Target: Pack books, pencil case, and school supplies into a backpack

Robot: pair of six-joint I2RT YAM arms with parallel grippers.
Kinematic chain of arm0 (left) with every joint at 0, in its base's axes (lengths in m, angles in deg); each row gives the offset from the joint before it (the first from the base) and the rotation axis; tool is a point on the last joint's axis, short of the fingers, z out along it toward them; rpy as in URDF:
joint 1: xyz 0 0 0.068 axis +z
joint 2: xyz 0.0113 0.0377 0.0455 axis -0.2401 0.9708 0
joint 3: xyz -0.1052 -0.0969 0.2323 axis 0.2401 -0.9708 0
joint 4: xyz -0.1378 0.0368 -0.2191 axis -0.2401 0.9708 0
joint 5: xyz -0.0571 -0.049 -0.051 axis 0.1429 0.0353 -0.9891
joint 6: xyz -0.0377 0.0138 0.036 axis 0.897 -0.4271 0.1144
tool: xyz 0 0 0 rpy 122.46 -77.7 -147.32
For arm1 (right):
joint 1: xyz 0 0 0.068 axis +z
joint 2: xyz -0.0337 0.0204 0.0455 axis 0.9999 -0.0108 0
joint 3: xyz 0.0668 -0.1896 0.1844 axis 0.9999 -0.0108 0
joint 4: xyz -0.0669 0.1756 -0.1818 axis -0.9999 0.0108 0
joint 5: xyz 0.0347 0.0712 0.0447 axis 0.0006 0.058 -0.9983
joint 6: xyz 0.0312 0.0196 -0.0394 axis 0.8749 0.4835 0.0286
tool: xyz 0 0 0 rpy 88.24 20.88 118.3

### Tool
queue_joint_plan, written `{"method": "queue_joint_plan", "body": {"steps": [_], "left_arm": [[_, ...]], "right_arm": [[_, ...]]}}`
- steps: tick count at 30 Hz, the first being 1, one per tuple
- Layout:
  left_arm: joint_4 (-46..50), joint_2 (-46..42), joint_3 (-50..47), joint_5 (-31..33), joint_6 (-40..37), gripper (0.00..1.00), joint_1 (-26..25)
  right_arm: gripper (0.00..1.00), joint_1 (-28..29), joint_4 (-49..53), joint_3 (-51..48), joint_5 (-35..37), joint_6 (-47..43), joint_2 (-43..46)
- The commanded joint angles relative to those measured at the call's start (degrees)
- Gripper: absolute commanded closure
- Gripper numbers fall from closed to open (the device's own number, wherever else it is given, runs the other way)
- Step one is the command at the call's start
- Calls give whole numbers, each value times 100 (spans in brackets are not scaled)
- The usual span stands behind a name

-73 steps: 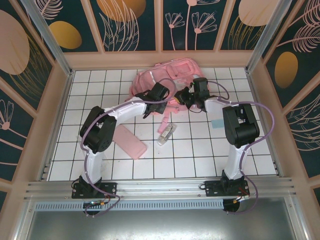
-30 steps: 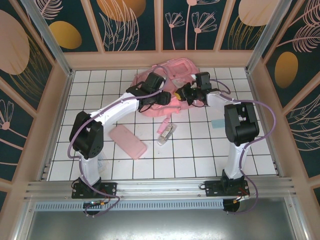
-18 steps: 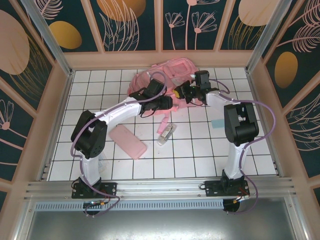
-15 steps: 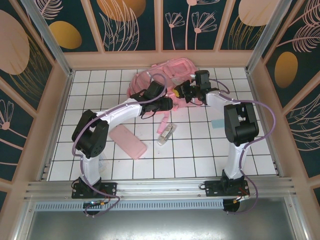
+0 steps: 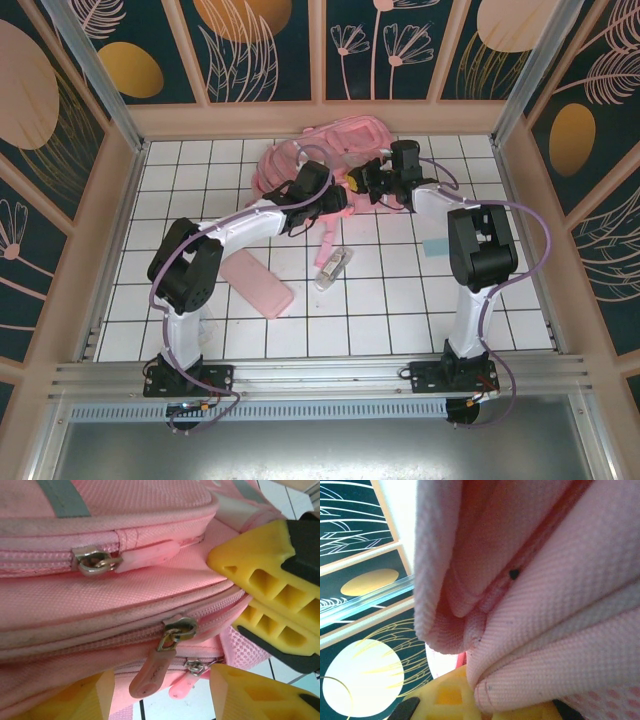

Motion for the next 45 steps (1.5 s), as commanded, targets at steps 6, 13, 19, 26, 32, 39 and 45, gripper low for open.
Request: {"method": "queue_joint_plan", "body": {"steps": [6, 13, 19, 26, 32, 39, 45], "left_arm": [[-1748, 144, -347, -297, 151, 51, 237], [-2535, 124, -586, -982, 192, 62, 350], [-2548, -55, -810, -929, 97, 95, 389], [-2075, -408, -1281, -1001, -279, 100, 615], [-298, -650, -1049, -879, -1703, 100, 782], [723, -747, -984, -127, -2402, 100, 1040], [986, -1053, -1294, 157, -2508, 100, 1606]], "right_arm": [[100, 39, -973, -69, -343, 125, 279], [100, 38, -1061, -149, -371, 132, 283], [100, 21, -1158, -246, -354, 140, 239], [100, -156, -802, -207, -228, -401, 272], [100, -342, 1277, 870, -112, -2445, 17], [100, -700, 1617, 968, -185, -3060, -21], [100, -956, 2139, 1214, -90, -3658, -8]]}}
